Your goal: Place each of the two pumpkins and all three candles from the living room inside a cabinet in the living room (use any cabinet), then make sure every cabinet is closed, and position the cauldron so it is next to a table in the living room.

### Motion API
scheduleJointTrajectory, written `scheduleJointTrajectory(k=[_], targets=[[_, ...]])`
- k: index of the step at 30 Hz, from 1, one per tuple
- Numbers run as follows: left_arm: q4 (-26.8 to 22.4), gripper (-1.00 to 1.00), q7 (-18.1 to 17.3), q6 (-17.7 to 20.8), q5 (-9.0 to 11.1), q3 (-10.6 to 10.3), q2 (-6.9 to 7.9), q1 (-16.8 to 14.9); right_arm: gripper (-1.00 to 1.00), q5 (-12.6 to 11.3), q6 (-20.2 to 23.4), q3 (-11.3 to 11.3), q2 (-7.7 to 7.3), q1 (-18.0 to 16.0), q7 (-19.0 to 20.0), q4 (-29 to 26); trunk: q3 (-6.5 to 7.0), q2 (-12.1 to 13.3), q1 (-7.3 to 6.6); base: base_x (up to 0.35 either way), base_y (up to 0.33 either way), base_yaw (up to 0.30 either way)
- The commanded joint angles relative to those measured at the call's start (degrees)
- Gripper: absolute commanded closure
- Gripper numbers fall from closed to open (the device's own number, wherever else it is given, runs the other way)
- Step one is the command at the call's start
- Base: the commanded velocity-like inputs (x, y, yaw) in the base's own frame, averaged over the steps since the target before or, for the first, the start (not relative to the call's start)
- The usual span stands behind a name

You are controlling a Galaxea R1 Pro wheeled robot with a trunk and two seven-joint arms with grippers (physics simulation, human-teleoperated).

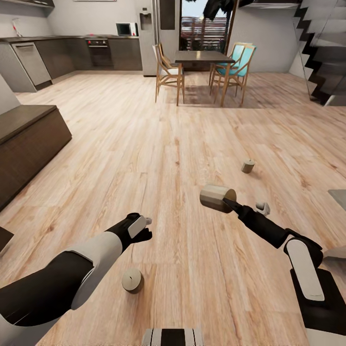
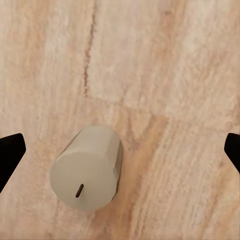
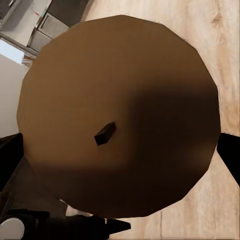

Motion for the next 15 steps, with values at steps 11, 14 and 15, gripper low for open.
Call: scheduleJointTrajectory(k=[11, 14, 15], targets=[[0.03, -1.0, 0.23, 0.18, 0.79, -0.66, -0.01, 0.0, 1.0, -0.83, 2.59, -0.16, -2.91, 0.78, 17.34, 0.22, -2.48, -0.17, 0.27, 0.0, 0.0, 0.0], [0.13, -1.0, 0.23, 0.15, 0.82, -0.71, 0.09, 0.0, 1.0, -0.87, 2.67, -0.16, -2.96, 0.79, 17.95, 0.25, -3.15, -0.21, 0.34, 0.0, 0.0, 0.0], [0.24, -1.0, 0.23, 0.14, 0.83, -0.72, 0.2, -0.01, 1.0, -0.88, 2.69, -0.16, -2.97, 0.8, 18.09, 0.29, -3.37, -0.22, 0.37, 0.0, 0.0, 0.0]])
